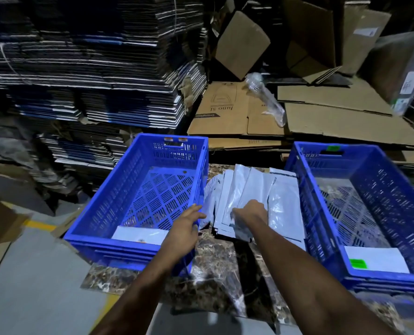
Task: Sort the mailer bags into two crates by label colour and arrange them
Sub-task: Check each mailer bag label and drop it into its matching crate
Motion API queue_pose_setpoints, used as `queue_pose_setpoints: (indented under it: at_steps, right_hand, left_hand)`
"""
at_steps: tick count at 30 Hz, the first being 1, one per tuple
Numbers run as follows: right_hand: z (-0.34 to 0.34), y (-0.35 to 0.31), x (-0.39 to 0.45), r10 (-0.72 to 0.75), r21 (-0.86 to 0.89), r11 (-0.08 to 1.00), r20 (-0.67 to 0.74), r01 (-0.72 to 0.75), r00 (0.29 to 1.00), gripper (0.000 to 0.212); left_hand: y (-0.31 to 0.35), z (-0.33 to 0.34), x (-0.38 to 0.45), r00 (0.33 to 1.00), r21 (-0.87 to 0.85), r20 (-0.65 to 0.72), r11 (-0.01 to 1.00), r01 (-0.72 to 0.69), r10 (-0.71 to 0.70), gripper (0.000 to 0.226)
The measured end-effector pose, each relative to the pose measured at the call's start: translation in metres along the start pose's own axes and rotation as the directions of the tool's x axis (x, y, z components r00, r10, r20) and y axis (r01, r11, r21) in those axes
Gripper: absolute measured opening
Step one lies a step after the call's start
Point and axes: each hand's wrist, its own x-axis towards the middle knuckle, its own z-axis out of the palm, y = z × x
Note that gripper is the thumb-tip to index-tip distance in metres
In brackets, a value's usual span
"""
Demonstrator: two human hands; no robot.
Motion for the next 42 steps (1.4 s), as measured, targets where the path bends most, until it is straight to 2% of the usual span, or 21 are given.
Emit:
queue_pose_setpoints:
  at_steps: [2,4,7,9,11,13,15,16,18,20,22,24,27,30,32,35,37,39,42]
  right_hand:
    - [-0.007,-0.005,-0.001,-0.004,0.064,0.998,0.023,0.003,1.000,0.028]
    - [-0.016,-0.006,-0.004,-0.001,0.115,0.993,-0.011,0.002,1.000,0.018]
    - [-0.035,0.010,-0.016,-0.002,0.277,0.960,-0.122,0.036,0.992,0.025]
    - [-0.046,0.029,-0.032,-0.072,0.463,0.879,-0.110,0.115,0.991,0.017]
    - [-0.054,0.047,-0.057,-0.166,0.721,0.684,0.007,0.110,0.986,0.010]
    - [-0.060,0.060,-0.091,-0.296,0.861,0.505,0.104,0.064,0.949,0.017]
    - [-0.066,0.070,-0.119,-0.406,0.908,0.417,0.138,0.049,0.903,0.030]
    - [-0.069,0.073,-0.129,-0.444,0.914,0.402,0.146,0.051,0.884,0.033]
    - [-0.075,0.077,-0.141,-0.496,0.896,0.426,0.116,0.125,0.861,0.035]
    - [-0.082,0.078,-0.147,-0.503,0.853,0.473,0.055,0.221,0.862,0.029]
    - [-0.093,0.078,-0.153,-0.515,0.843,0.458,-0.006,0.281,0.857,0.028]
    - [-0.103,0.075,-0.159,-0.528,0.806,0.487,-0.034,0.336,0.848,0.029]
    - [-0.114,0.079,-0.150,-0.551,0.713,0.566,-0.045,0.413,0.834,0.031]
    - [-0.137,0.079,-0.130,-0.597,0.546,0.623,-0.132,0.561,0.791,0.040]
    - [-0.160,0.074,-0.117,-0.644,0.404,0.667,-0.110,0.626,0.757,0.043]
    - [-0.195,0.065,-0.101,-0.676,0.192,0.727,0.033,0.659,0.736,0.046]
    - [-0.207,0.057,-0.095,-0.702,0.092,0.712,0.110,0.697,0.703,0.048]
    - [-0.212,0.051,-0.092,-0.717,0.043,0.693,0.154,0.720,0.680,0.048]
    - [-0.210,0.053,-0.094,-0.693,0.048,0.715,0.180,0.697,0.698,0.045]
  left_hand:
    - [0.000,-0.003,-0.001,1.000,-0.025,0.005,1.000,0.005,-0.005,0.043]
    - [0.002,-0.007,-0.001,1.000,-0.046,0.017,0.999,0.020,-0.020,0.041]
    - [0.008,-0.008,-0.001,0.999,-0.067,-0.012,0.997,0.044,-0.045,0.038]
    - [0.017,-0.005,-0.002,0.996,-0.066,-0.069,0.997,0.045,-0.049,0.036]
    - [0.033,-0.005,-0.004,0.990,-0.180,-0.119,0.982,0.056,-0.079,0.031]
    - [0.059,-0.008,-0.010,0.985,-0.452,-0.089,0.887,0.093,-0.149,0.026]
    - [0.088,-0.013,-0.020,0.992,-0.711,0.041,0.694,0.115,-0.123,0.026]
    - [0.097,-0.013,-0.024,0.995,-0.781,0.072,0.615,0.103,-0.076,0.026]
    - [0.108,-0.010,-0.030,0.998,-0.846,0.062,0.531,0.057,-0.009,0.026]
    - [0.112,-0.008,-0.030,1.000,-0.853,0.025,0.521,0.022,-0.002,0.027]
    - [0.113,-0.004,-0.026,1.000,-0.862,0.008,0.507,0.014,-0.015,0.026]
    - [0.115,-0.003,-0.024,1.000,-0.864,0.006,0.504,0.005,0.000,0.026]
    - [0.115,-0.004,-0.019,1.000,-0.864,-0.019,0.503,-0.022,0.011,0.027]
    - [0.111,-0.007,-0.015,0.997,-0.915,-0.043,0.402,-0.015,-0.061,0.030]
    - [0.107,-0.006,-0.015,0.997,-0.935,-0.007,0.353,0.022,-0.079,0.041]
    - [0.107,0.010,-0.026,0.992,-0.945,0.114,0.300,0.127,-0.060,0.047]
    - [0.112,0.024,-0.032,0.983,-0.950,0.168,0.253,0.181,-0.075,0.050]
    - [0.115,0.033,-0.035,0.985,-0.958,0.150,0.233,0.166,-0.084,0.044]
    - [0.118,0.033,-0.032,0.987,-0.965,0.104,0.227,0.130,-0.124,0.034]
